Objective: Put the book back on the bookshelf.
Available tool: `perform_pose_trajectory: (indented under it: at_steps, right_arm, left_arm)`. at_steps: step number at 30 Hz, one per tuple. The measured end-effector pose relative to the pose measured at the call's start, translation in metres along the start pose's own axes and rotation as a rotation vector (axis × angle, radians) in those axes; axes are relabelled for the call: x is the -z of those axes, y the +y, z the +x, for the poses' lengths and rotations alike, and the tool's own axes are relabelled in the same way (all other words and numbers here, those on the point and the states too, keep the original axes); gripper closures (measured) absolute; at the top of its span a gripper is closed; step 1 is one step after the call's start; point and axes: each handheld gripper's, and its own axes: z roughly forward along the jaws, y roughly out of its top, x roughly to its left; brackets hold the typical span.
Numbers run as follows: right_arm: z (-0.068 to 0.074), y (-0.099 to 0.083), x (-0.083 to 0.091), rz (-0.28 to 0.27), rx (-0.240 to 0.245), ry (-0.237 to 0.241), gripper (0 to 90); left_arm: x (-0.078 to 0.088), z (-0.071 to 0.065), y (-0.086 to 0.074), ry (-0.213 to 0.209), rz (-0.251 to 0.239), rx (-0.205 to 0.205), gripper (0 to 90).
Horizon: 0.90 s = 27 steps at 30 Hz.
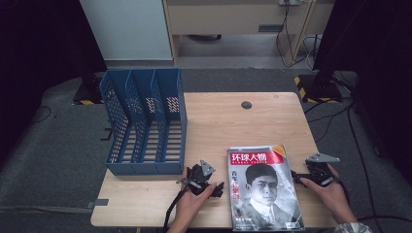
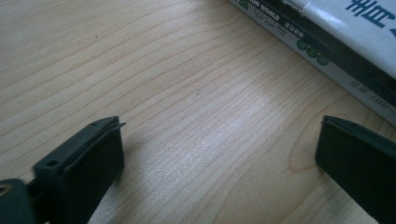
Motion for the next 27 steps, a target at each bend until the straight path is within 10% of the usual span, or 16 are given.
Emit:
perform_pose_trajectory:
  at_steps: [11,15,22,27]
  right_arm:
    - [0.002,0.009,0.028,-0.123,-0.004,-0.015,44.1]
    - [0.009,0.015,0.04,-0.189,0.012,0.022,58.0]
    - [0.022,0.019,0.039,-0.2,0.046,0.101,58.3]
    - [0.031,0.02,0.034,-0.173,0.062,0.158,50.4]
  left_arm:
    - [0.02,-0.007,0.01,-0.09,-0.15,0.061,7.6]
    - [0.033,-0.002,0.014,-0.246,-0.252,0.088,16.6]
    - [0.028,-0.004,0.011,-0.155,-0.211,0.084,17.6]
    - [0.027,-0.01,0.013,-0.172,-0.214,0.094,20.9]
